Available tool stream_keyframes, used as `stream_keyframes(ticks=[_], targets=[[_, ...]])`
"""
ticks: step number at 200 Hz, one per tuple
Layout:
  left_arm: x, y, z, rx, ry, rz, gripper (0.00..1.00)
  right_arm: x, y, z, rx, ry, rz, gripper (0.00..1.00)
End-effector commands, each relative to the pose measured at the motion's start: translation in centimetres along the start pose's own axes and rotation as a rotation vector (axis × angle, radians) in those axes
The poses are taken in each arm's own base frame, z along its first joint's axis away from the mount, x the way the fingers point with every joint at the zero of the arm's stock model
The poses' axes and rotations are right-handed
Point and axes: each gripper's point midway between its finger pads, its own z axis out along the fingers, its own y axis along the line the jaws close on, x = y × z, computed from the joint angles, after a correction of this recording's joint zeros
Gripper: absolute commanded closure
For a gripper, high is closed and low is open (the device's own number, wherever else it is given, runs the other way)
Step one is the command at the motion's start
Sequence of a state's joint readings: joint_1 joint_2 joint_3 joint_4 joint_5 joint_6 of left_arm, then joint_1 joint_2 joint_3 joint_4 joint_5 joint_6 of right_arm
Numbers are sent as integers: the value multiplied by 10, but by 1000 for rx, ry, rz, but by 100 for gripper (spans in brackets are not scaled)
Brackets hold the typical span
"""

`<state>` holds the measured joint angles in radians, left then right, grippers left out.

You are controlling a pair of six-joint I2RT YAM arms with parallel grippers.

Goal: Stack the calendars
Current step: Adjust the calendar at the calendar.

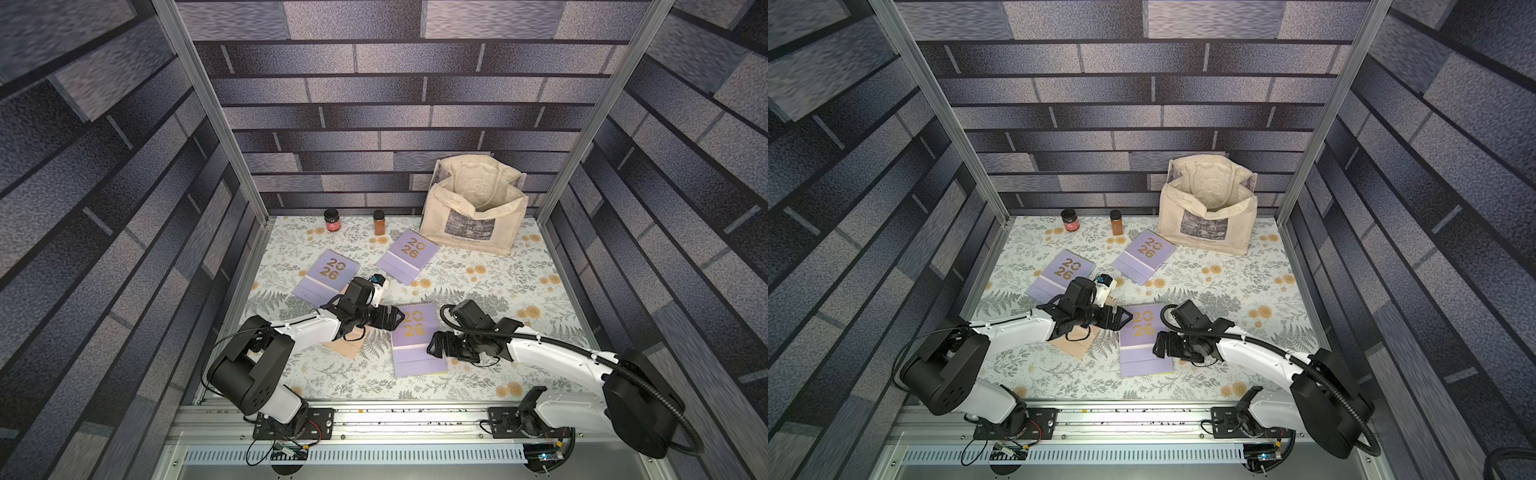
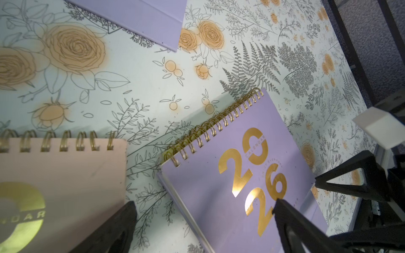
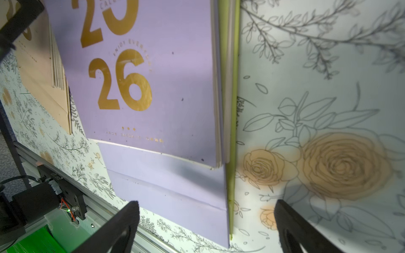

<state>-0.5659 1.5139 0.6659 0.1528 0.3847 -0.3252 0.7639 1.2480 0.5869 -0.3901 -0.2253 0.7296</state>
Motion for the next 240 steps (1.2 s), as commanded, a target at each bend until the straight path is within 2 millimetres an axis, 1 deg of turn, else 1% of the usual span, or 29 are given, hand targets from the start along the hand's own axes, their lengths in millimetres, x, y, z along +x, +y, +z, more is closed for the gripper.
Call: stream_keyframes(ticks=[1, 93, 140, 155, 182, 194, 215, 240], targets=[[0, -5, 2, 43, -6, -24, 0, 4, 1, 3, 9, 2, -5, 3], [-8, -11, 7, 70, -20, -34, 0, 10, 20, 10, -32, 28, -62, 3], [-11, -19, 9, 100, -21, -30, 0, 12, 22, 11, -30, 28, -68, 3], [-7, -20, 9, 98, -3, -34, 0, 11, 21, 11, -26, 25, -65, 3], [8, -14, 6, 71, 33, -42, 0, 11, 20, 10, -20, 22, -65, 3], [11, -13, 4, 71, 34, -43, 0, 12, 19, 11, -20, 23, -66, 3], [9, -16, 4, 86, 28, -44, 0, 12, 20, 12, -21, 26, -66, 3], [3, -21, 10, 103, 22, -43, 0, 11, 22, 11, -26, 24, -69, 3]])
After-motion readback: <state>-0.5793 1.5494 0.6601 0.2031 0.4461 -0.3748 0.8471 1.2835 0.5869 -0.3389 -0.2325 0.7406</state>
